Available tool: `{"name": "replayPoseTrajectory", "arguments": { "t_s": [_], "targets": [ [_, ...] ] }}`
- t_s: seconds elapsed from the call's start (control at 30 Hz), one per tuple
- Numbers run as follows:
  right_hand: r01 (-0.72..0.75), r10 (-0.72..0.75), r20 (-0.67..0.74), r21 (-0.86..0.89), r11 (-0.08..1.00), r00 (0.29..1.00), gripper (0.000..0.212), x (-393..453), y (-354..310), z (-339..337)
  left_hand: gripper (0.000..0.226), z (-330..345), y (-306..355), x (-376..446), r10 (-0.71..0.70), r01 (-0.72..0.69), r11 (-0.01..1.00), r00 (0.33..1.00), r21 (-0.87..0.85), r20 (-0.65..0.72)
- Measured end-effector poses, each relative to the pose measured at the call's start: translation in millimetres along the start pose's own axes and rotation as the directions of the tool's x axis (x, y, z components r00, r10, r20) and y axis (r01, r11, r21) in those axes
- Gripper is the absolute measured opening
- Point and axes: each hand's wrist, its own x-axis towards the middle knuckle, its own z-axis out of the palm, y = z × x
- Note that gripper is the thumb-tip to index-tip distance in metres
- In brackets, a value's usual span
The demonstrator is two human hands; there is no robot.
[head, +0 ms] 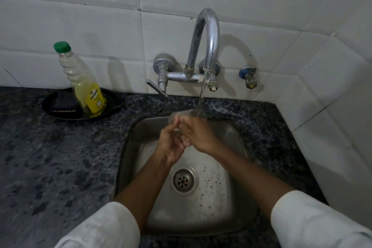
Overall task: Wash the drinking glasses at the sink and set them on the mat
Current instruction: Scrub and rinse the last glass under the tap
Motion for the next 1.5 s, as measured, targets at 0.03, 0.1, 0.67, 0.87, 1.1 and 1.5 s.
{"name": "replayPoseTrajectory", "arguments": {
  "t_s": [0.03, 0.1, 0.67, 0.87, 1.1, 1.5],
  "targets": [
    [0.065, -0.031, 0.175, -0.195, 0.979, 0.984, 0.014, -3.7, -1.1, -2.8, 0.042, -0.8, 4.8, 0.5, -0.007, 0.011, 0.995, 0.999, 0.098, -0.041],
    [0.129, 0.040, 0.353, -0.442, 0.888, 0.935, 0.016, -8.0, 5.7, -11.2, 0.052, -2.3, 10.3, 4.2, -0.076, 0.122, 0.937, 0.986, 0.328, -0.151],
    [-0.074, 0.693, 0.344, 0.919, -0.388, 0.633, 0.026, -25.6, -2.6, 45.3, 0.052, 25.0, -8.0, -10.2, 0.581, -0.290, 0.556, 0.805, 0.779, -0.116],
    [-0.053, 0.798, 0.265, 0.958, -0.282, 0.541, 0.042, -5.8, 11.3, 35.7, 0.071, 23.0, 0.0, -26.1, 0.490, -0.405, 0.523, 0.863, 0.750, 0.124],
    [-0.242, 0.424, -0.069, 0.733, 0.636, 0.903, 0.033, 11.2, 10.5, -38.8, 0.061, 4.1, 33.1, -26.9, -0.280, 0.159, 0.942, 0.858, 0.296, 0.431],
    [-0.241, 0.236, 0.055, 0.137, 0.961, 0.970, 0.038, 17.7, 4.6, -58.8, 0.058, 41.8, 5.4, -3.2, 0.525, -0.196, 0.303, 0.851, 0.933, 0.008]
  ]
}}
